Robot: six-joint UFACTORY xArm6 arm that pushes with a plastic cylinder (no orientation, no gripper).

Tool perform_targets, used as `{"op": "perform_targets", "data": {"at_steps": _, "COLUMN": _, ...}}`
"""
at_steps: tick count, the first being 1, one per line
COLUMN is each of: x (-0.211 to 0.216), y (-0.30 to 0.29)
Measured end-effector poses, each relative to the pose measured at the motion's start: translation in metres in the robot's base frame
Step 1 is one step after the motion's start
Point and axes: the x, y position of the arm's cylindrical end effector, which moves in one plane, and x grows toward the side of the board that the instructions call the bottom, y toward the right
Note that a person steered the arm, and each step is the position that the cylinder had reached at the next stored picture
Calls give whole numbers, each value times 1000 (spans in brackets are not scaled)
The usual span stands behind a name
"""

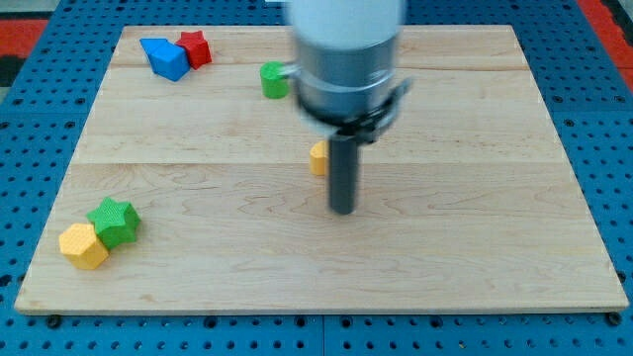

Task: Move the yellow heart to the top of the green star

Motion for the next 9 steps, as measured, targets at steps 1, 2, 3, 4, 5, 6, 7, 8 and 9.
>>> {"op": "perform_targets", "data": {"at_steps": 1, "x": -46, "y": 21}}
{"op": "perform_targets", "data": {"at_steps": 2, "x": -46, "y": -15}}
{"op": "perform_targets", "data": {"at_steps": 3, "x": -42, "y": -67}}
{"op": "perform_targets", "data": {"at_steps": 4, "x": -38, "y": -123}}
{"op": "perform_targets", "data": {"at_steps": 5, "x": -30, "y": -183}}
{"op": "perform_targets", "data": {"at_steps": 6, "x": -22, "y": -230}}
{"op": "perform_targets", "data": {"at_steps": 7, "x": -47, "y": -230}}
{"op": "perform_targets", "data": {"at_steps": 8, "x": -53, "y": -249}}
{"op": "perform_targets", "data": {"at_steps": 9, "x": -51, "y": -270}}
